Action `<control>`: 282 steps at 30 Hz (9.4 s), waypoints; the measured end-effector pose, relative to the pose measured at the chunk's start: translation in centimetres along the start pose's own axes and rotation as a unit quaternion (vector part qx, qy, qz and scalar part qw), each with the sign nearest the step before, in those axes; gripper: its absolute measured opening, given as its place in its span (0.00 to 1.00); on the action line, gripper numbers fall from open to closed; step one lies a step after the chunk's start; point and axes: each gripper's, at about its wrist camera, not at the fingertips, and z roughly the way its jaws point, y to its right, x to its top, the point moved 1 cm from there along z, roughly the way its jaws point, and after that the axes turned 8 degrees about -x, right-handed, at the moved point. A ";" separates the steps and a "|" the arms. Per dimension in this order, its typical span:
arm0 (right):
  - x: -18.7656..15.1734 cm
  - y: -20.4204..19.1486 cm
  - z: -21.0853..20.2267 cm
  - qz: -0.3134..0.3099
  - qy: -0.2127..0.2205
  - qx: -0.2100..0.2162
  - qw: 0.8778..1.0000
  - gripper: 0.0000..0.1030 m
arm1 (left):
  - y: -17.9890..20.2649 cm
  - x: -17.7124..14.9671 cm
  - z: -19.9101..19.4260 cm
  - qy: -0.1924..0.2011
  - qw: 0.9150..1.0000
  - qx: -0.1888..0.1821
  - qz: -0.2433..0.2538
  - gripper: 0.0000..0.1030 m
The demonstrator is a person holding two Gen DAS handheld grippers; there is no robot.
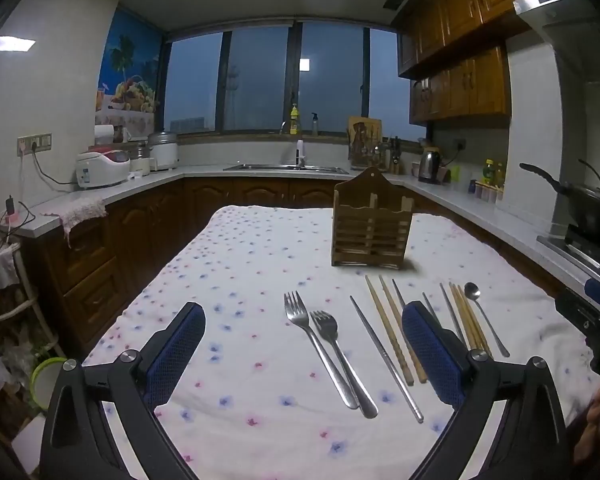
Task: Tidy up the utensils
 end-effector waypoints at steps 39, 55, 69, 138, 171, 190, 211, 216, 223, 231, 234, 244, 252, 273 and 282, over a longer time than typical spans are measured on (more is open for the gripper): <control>0.6 0.1 0.4 0.001 -0.015 0.003 1.000 0.95 | -0.3 0.2 0.8 -0.012 1.000 -0.013 -0.015 0.97; 1.7 1.6 7.8 0.032 -0.118 0.014 0.992 0.67 | -0.6 5.2 9.8 -0.124 0.991 -0.046 -0.025 0.92; 1.1 2.2 19.2 0.069 -0.265 0.035 0.961 0.24 | -0.2 7.6 22.0 -0.237 0.966 -0.091 -0.044 0.63; 10.3 1.7 17.1 0.056 -0.192 0.077 0.977 0.04 | -1.3 13.8 21.8 -0.189 0.961 -0.192 -0.061 0.04; 21.3 1.6 19.5 0.085 -0.044 0.074 0.993 0.04 | -4.3 22.0 21.3 -0.045 0.984 -0.162 -0.054 0.04; 17.6 1.0 31.3 0.115 -0.058 0.056 0.990 0.04 | -4.3 17.0 35.1 -0.009 0.990 -0.109 -0.092 0.04; 14.5 1.8 33.8 0.142 -0.110 0.063 0.982 0.05 | -6.5 16.9 39.1 -0.050 0.987 -0.101 -0.119 0.06; 15.3 1.8 33.8 0.141 -0.112 0.071 0.981 0.11 | -6.2 17.2 38.6 -0.053 0.987 -0.096 -0.115 0.07; 15.5 2.8 31.9 0.169 -0.104 0.085 0.976 0.62 | -6.2 17.8 36.4 -0.048 0.989 -0.075 -0.116 0.51; 15.2 5.2 26.4 0.202 -0.083 0.100 0.971 0.79 | -6.5 16.1 29.9 -0.026 0.991 -0.061 -0.112 0.86; 14.9 5.9 23.0 0.197 -0.068 0.097 0.973 0.79 | -6.1 15.1 27.0 -0.026 0.992 -0.059 -0.110 0.92; 12.3 8.2 14.7 0.191 -0.062 0.067 0.977 0.82 | -4.8 11.7 19.6 -0.049 0.990 -0.074 -0.109 0.95; 8.1 8.3 11.2 0.154 -0.091 0.035 0.983 0.82 | -4.9 10.4 17.5 -0.090 0.985 -0.083 -0.122 0.95; 2.1 6.8 12.9 0.116 -0.198 0.021 0.973 0.36 | -2.2 8.6 18.6 -0.152 0.980 -0.079 -0.100 0.95; 0.1 6.5 17.7 0.112 -0.271 0.030 0.956 0.20 | -0.8 8.3 22.6 -0.199 0.974 -0.078 -0.074 0.93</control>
